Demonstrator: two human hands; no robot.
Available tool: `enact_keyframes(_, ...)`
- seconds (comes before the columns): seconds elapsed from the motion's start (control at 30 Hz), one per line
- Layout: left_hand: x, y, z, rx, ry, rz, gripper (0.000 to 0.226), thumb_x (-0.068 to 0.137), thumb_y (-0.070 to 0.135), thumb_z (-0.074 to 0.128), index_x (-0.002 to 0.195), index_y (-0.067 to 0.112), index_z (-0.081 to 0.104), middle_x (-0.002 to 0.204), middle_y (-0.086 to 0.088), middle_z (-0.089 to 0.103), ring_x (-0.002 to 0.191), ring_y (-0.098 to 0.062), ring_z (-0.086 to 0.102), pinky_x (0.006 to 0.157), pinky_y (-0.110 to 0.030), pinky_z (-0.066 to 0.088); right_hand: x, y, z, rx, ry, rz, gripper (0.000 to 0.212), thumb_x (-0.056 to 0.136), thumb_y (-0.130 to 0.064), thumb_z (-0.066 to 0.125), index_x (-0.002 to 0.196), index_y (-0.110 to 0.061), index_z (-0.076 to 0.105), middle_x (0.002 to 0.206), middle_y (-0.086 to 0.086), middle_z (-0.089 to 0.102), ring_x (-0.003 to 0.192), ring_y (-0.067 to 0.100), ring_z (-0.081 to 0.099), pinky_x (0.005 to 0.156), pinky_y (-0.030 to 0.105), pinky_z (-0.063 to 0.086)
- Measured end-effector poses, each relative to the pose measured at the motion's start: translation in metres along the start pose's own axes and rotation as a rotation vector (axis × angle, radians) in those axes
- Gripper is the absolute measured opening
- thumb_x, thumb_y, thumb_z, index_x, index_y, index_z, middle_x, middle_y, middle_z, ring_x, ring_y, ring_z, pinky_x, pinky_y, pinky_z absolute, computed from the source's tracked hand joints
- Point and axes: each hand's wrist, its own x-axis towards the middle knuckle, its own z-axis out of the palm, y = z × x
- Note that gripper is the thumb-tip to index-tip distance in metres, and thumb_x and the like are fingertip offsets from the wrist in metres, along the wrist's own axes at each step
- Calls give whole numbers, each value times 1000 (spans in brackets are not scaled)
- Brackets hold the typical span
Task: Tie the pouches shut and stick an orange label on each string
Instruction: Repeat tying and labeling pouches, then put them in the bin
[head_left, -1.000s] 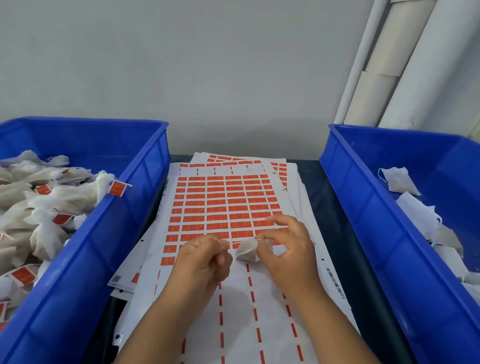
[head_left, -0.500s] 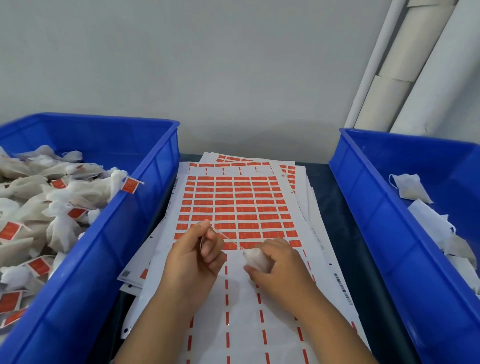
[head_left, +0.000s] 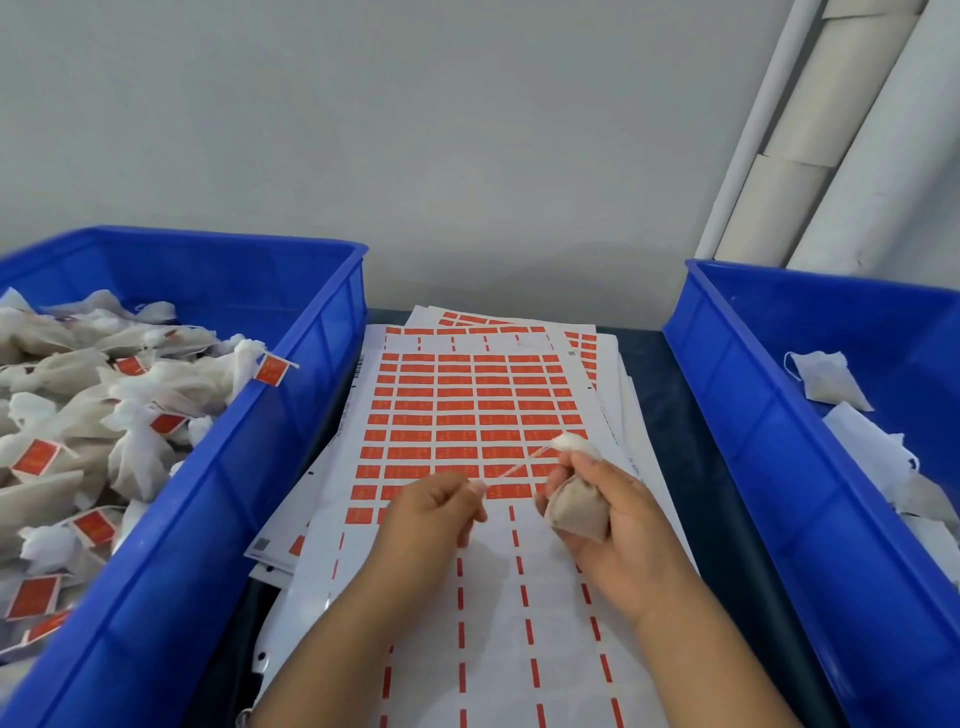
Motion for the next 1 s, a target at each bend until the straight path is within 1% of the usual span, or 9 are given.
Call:
enact_keyframes(0.13,-8,-6,13,351,-147,217,28,93,41,48,68,32,58,63,15,56,62,-4,54,55,-11,36,1,3,1,-194,134,-35,25,71,-36,73,91,-22,76,108,0,70,106,23,62,92,45,53)
enact_keyframes(0.23,-9,-8,14,347,-143,317,26,92,43,48,68,35,56,63,19,57,64,1,55,54,-7,37,0,11,3,-596,227,-126,12,82,-38,70,89,-29,74,95,-16,67,93,13,61,75,26,53)
enact_keyframes(0.3,-10,-8,12,297,-93,379,26,92,41,49,67,35,54,64,26,56,69,8,53,53,-5,39,-2,12,5,-772,169,-165,17,83,-45,67,86,-30,72,84,-19,67,86,8,62,69,17,49)
enact_keyframes(0.4,-10,-8,9,251,-40,506,28,92,34,51,64,37,51,66,31,55,72,9,52,61,-3,39,-4,13,6,-905,-40,-140,34,83,-52,62,88,-20,71,89,-5,70,86,15,64,74,19,52)
enact_keyframes(0.53,-10,-9,8,245,76,594,22,88,40,47,65,40,47,66,21,51,78,7,50,65,-3,39,-4,14,6,-1009,-191,-110,18,92,-29,60,96,-14,68,97,5,68,92,21,63,83,30,56)
enact_keyframes(0.63,-8,-6,8,262,147,608,14,80,49,38,76,41,47,81,27,46,89,12,46,71,3,35,-6,14,7,-1001,-225,-120,16,92,-30,61,97,-18,68,101,1,68,96,17,62,79,21,53)
enact_keyframes(0.73,-6,-5,9,192,148,574,14,80,47,41,80,38,52,84,27,50,83,10,51,70,4,36,-4,13,4,-1002,-272,-96,22,90,-29,62,95,-8,68,97,13,66,90,24,63,81,32,55)
enact_keyframes(0.87,-6,-8,12,130,121,460,19,88,33,53,70,36,53,70,19,58,73,8,57,59,1,39,-6,13,5,-944,-327,-74,7,87,-24,67,83,-27,71,84,-5,70,82,9,65,66,16,53)
enact_keyframes(1.0,-4,-6,13,40,161,354,17,86,34,55,69,35,55,65,15,60,68,7,57,54,0,40,-5,18,7,-1006,-204,-173,13,84,-31,71,81,-36,59,82,-20,62,81,2,61,59,5,45)
